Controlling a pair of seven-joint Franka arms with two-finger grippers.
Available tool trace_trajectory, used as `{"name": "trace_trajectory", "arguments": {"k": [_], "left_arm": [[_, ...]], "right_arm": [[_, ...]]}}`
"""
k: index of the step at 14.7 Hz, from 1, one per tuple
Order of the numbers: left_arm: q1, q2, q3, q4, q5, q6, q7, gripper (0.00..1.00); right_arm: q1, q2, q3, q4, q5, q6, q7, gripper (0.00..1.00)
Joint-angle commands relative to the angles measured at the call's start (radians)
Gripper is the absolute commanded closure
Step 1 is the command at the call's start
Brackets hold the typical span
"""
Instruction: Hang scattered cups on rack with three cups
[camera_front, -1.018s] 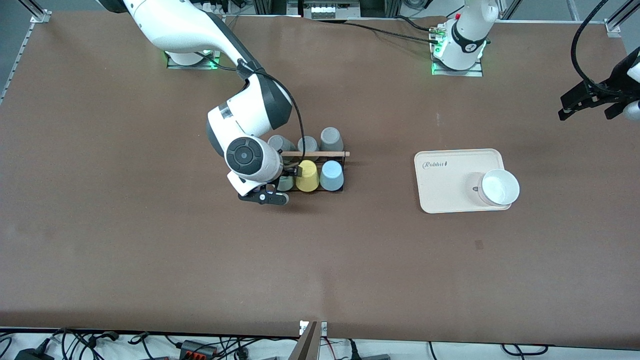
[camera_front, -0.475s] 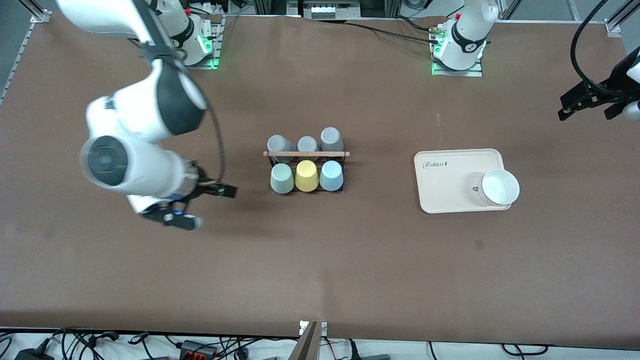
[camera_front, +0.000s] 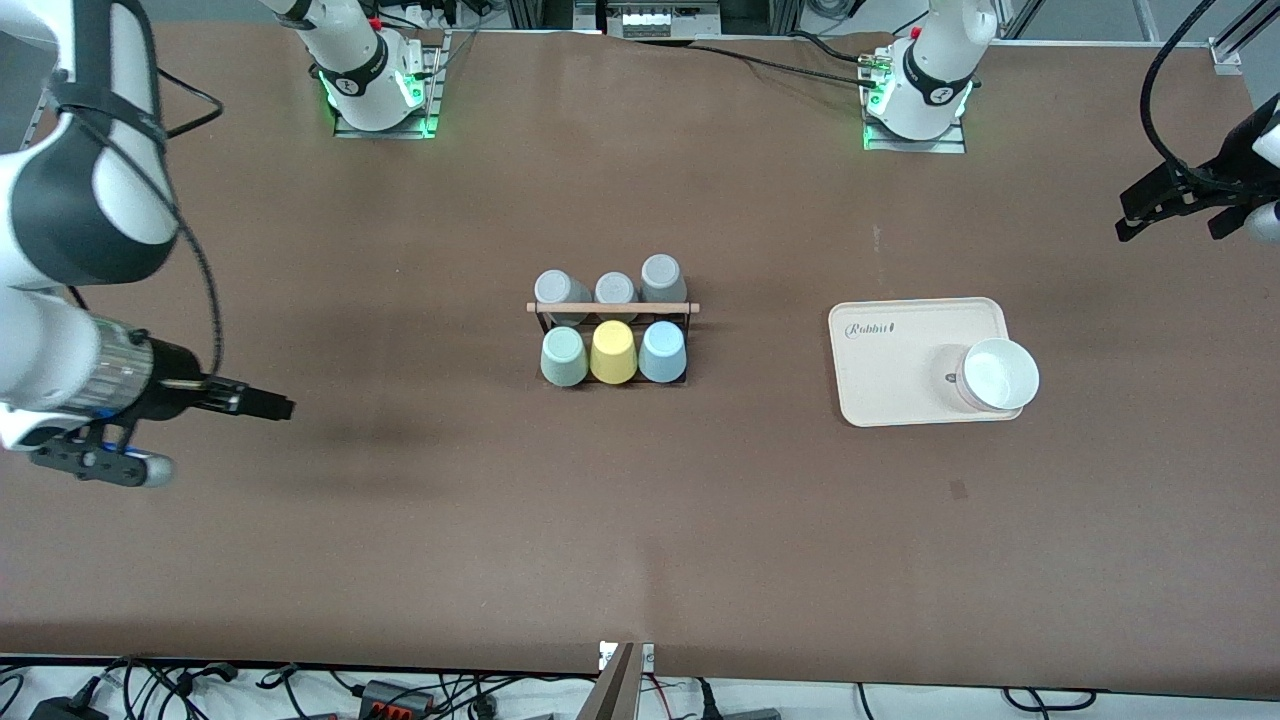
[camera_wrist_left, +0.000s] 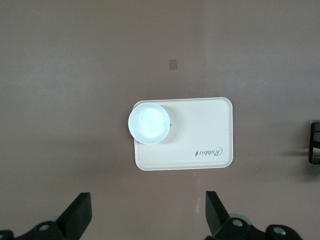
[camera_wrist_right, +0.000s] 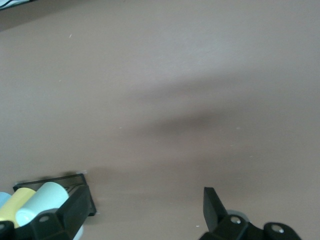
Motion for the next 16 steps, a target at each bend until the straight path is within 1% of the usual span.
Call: {"name": "trace_trajectory", "arguments": {"k": [1,2,3,5,7,9,12,14,16], "left_arm": [[-0.001,0.038,0.001,0.059,-0.015,-0.014,0.016,0.0],[-0.001,0.052,0.001,0.077,-0.017,-0.016,0.015,0.0],[-0.001,0.059,0.001,0.088,-0.017,-0.019,0.015,0.0],[-0.002,0.063,0.001,0.093,-0.017,-0.019,0.015,0.0],[-0.002,0.07,0.001,0.113,-0.017,-0.02,0.015,0.0],[-0.002,0.081,0.001,0.128,-0.018,-0.031,0.015,0.0],[-0.002,0.081,0.002,0.125,-0.018,-0.034,0.021,0.0],[-0.001,0.081,0.002,0.124,-0.018,-0.034,0.024,0.0],[-0.001,0.081,0.002,0.121,-0.017,-0.034,0.025,0.0]], "right_arm": [[-0.016,-0.068,-0.013,-0.026,-0.074,-0.017,-0.129,0.0],[-0.022,-0.097,-0.013,-0.057,-0.113,-0.009,-0.156,0.0],[-0.028,-0.133,-0.016,-0.103,-0.127,0.003,-0.186,0.0],[-0.063,-0.189,-0.016,-0.147,-0.13,0.032,-0.255,0.0],[-0.072,-0.228,-0.018,-0.192,-0.127,0.078,-0.291,0.0],[-0.072,-0.262,-0.021,-0.229,-0.132,0.082,-0.291,0.0],[-0.079,-0.302,-0.024,-0.275,-0.136,0.079,-0.303,0.0],[-0.079,-0.364,-0.024,-0.371,-0.136,0.101,-0.303,0.0],[-0.079,-0.461,-0.024,-0.521,-0.136,0.176,-0.305,0.0]]}}
